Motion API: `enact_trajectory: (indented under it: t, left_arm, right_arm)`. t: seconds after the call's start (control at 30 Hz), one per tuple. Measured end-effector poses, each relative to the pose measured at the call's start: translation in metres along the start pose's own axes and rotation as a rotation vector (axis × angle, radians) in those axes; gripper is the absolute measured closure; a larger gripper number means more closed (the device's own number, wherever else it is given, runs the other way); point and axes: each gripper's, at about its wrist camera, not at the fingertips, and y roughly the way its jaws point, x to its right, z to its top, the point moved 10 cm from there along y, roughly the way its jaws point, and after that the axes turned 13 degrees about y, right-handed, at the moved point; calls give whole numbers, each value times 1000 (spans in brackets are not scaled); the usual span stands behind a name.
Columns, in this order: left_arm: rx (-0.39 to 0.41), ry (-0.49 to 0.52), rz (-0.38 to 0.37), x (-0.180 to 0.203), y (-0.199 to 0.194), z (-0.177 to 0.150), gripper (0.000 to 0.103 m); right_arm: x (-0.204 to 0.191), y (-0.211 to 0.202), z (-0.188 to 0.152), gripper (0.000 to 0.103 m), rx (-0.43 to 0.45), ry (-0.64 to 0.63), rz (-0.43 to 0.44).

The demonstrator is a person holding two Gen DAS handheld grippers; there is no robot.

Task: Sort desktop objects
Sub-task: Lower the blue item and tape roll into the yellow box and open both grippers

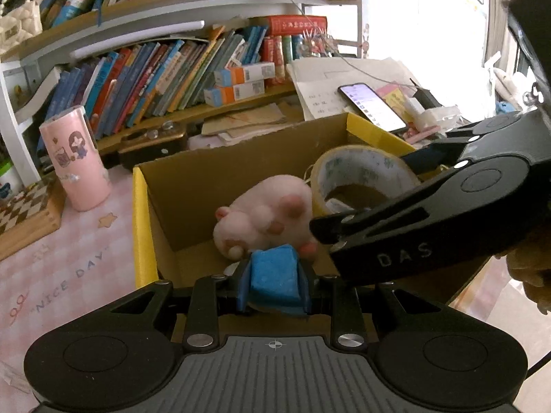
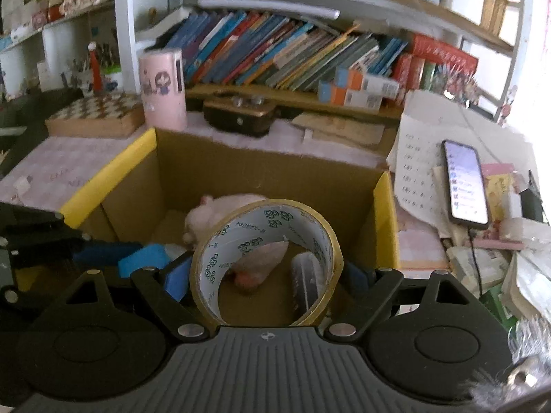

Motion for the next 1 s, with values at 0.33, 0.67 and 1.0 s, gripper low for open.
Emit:
enact_trajectory:
  t: [0.33,0.67,1.0]
  left_arm:
    - [6,-6,4,-1,0,0,76]
    - [62,24,51,-1,-20,9,45]
    - [135,-53,146,-16,-60,14,15]
  right_arm:
    - [2,12,-2,17,-79,27,24]
    - [4,4,3,14,-50,65,16]
    - [1,-38,15,14,86,115,9]
